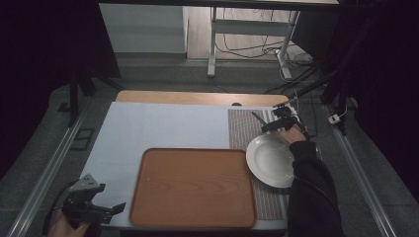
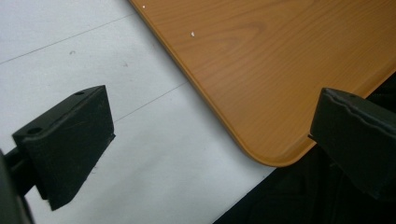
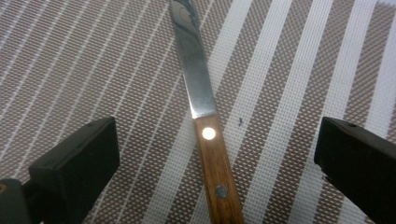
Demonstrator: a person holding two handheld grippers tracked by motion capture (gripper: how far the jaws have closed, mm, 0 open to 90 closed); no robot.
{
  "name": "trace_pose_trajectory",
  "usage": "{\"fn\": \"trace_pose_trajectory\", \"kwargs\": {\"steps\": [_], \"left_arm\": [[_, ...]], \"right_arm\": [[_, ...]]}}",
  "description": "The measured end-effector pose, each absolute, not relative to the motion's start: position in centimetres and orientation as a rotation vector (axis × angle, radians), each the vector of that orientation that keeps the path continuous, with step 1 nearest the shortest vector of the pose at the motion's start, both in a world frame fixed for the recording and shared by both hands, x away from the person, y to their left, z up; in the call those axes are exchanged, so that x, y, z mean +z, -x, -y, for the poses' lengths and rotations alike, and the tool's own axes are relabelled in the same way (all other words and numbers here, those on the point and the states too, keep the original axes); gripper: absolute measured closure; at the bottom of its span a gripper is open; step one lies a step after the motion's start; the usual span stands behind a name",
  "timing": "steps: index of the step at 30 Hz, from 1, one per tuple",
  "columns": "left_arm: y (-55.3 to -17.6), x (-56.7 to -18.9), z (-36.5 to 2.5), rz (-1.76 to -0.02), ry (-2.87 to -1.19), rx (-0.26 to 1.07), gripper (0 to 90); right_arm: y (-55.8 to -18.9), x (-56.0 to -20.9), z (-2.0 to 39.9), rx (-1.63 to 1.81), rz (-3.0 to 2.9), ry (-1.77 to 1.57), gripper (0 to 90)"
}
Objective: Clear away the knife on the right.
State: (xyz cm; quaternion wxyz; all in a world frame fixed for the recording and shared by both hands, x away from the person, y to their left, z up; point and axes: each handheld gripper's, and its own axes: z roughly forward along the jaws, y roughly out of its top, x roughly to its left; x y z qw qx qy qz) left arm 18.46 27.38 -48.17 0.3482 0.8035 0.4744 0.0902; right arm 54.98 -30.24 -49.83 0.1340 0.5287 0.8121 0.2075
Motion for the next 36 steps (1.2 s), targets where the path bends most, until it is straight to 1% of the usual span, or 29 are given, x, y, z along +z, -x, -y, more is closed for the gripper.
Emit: {"fn": "trace_pose_trajectory", "kwargs": {"steps": [4, 7, 11, 13, 18, 20, 28, 36], "left_arm": [[-18.4, -48.2, -27.4, -1.231, -2.083, 0.233, 0.0], [-18.5, -48.2, -27.4, -1.23, -2.085, 0.23, 0.0], [-18.5, -48.2, -27.4, -1.231, -2.086, 0.227, 0.0], [-18.5, -48.2, -27.4, -1.231, -2.086, 0.228, 0.0], [-18.4, -48.2, -27.4, -1.233, -2.085, 0.235, 0.0], [-18.4, -48.2, -27.4, -1.233, -2.085, 0.234, 0.0], [-18.4, -48.2, -27.4, -1.233, -2.086, 0.234, 0.0], [-18.4, -48.2, -27.4, -1.237, -2.087, 0.236, 0.0]], "right_arm": [[-55.1, -50.3, 30.6, 0.577, -2.351, -1.538, 8.9], [-55.0, -50.0, 30.7, 0.566, -2.353, -1.499, 23.5], [-54.8, -49.7, 30.6, 0.575, -2.376, -1.452, 44.8], [-54.7, -49.5, 30.6, 0.572, -2.389, -1.437, 56.9], [-54.6, -49.3, 30.6, 0.581, -2.439, -1.402, 76.5], [-54.6, -49.3, 30.6, 0.576, -2.447, -1.387, 77.8], [-54.7, -49.1, 31.1, 0.58, -2.439, -1.402, 78.2], [-54.4, -48.2, 33.5, 0.616, -2.381, -1.427, 78.3]]}}
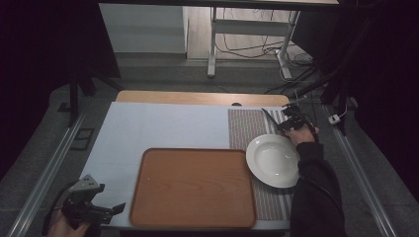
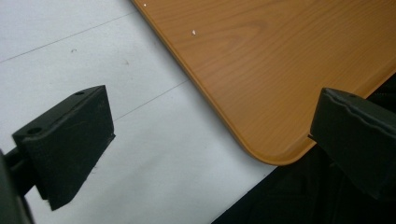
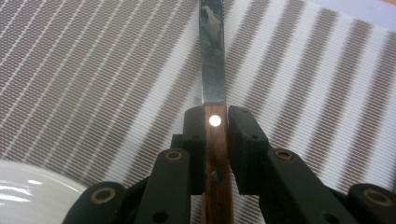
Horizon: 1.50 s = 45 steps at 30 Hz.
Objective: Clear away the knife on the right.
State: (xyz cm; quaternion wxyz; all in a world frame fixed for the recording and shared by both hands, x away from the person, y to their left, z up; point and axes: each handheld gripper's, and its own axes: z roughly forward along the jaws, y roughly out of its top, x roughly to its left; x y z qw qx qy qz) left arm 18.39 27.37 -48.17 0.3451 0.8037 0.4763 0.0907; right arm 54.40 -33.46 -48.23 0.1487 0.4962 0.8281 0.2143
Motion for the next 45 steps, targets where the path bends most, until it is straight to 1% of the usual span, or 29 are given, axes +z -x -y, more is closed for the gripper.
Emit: {"fn": "trace_pose_trajectory", "kwargs": {"steps": [8, 14, 23, 45], "left_arm": [[-18.4, -48.2, -27.4, -1.238, -2.083, 0.238, 0.0], [-18.4, -48.2, -27.4, -1.235, -2.084, 0.238, 0.0], [-18.4, -48.1, -27.4, -1.234, -2.084, 0.239, 0.0], [-18.4, -48.1, -27.2, -1.231, -2.101, 0.243, 0.5]], "right_arm": [[-53.6, -47.1, 35.5, 0.646, -2.328, -1.462, 78.3], [-52.5, -46.0, 35.9, 0.704, -2.314, -1.435, 78.2], [-50.7, -45.1, 34.8, 0.748, -2.342, -1.394, 78.2], [-45.6, -44.8, 31.4, 0.826, -2.458, -1.242, 78.2]]}}
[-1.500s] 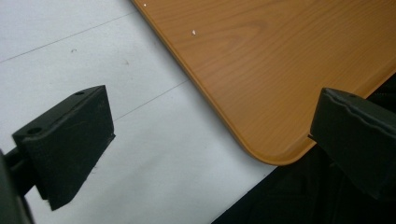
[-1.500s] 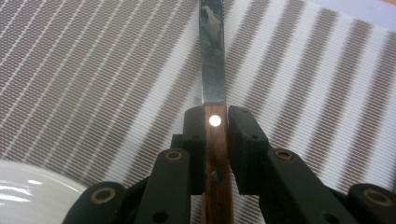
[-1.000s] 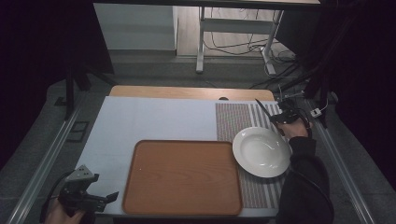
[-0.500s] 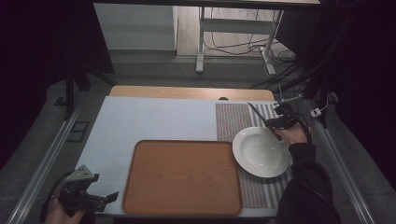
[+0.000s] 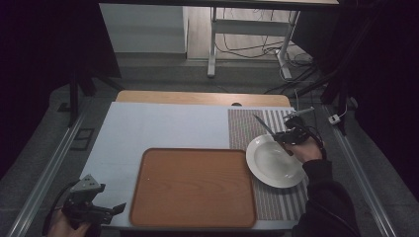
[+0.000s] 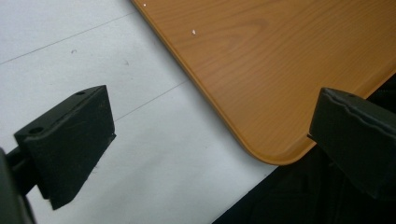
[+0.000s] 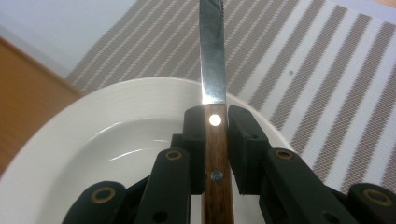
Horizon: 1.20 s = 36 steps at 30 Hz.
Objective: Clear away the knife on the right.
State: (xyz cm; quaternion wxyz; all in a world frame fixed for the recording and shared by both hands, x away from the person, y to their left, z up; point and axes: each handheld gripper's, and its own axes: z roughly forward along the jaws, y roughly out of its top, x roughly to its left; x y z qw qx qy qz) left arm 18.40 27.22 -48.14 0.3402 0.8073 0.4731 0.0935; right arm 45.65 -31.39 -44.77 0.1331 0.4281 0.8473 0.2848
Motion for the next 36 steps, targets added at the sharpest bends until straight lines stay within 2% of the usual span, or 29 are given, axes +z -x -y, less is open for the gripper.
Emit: {"fn": "trace_pose_trajectory", "kwargs": {"steps": [36], "left_arm": [[-18.5, -48.2, -27.1, -1.234, -2.109, 0.246, 1.0]], "right_arm": [[-36.4, -44.4, 23.6, 0.902, -2.598, -0.997, 78.1]]}}
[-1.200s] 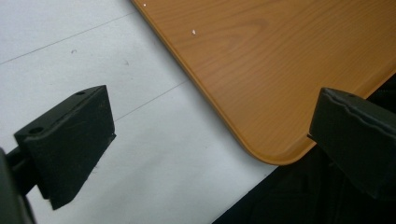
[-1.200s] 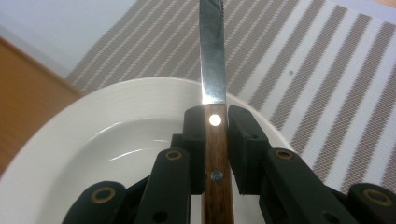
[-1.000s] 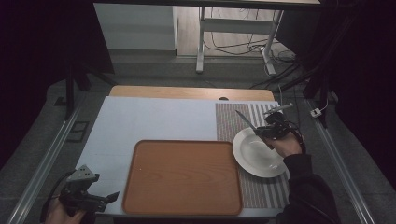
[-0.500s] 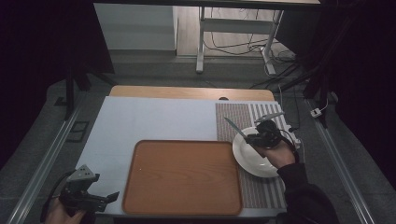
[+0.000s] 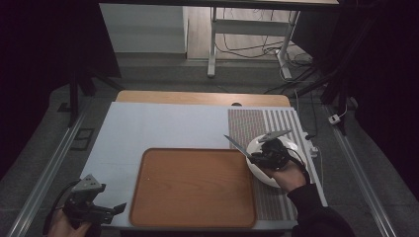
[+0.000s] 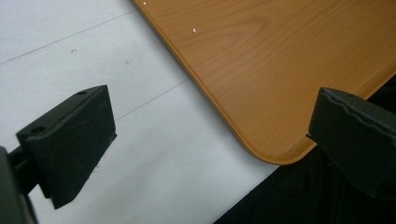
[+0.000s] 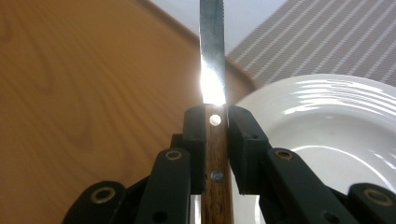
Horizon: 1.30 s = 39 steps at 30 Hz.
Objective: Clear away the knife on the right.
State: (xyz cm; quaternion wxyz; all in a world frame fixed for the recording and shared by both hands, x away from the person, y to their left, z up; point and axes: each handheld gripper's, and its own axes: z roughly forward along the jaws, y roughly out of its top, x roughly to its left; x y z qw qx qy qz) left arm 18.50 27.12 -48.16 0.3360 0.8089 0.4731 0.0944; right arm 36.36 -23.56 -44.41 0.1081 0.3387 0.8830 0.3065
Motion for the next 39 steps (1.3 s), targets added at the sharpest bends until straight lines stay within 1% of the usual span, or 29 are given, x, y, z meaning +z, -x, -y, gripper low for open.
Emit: {"fn": "trace_pose_trajectory", "kwargs": {"steps": [22, 28, 39], "left_arm": [[-18.5, -48.1, -27.1, -1.232, -2.11, 0.252, 0.9], [-18.5, -48.1, -27.1, -1.232, -2.111, 0.253, 0.9], [-18.5, -48.1, -27.1, -1.23, -2.111, 0.25, 1.0]], "right_arm": [[-32.6, -46.0, 18.5, 0.885, -2.728, -0.835, 78.1], [-32.1, -46.6, 17.3, 0.866, -2.756, -0.798, 78.1], [-32.1, -49.0, 16.5, 0.73, -2.808, -0.78, 77.9]]}}
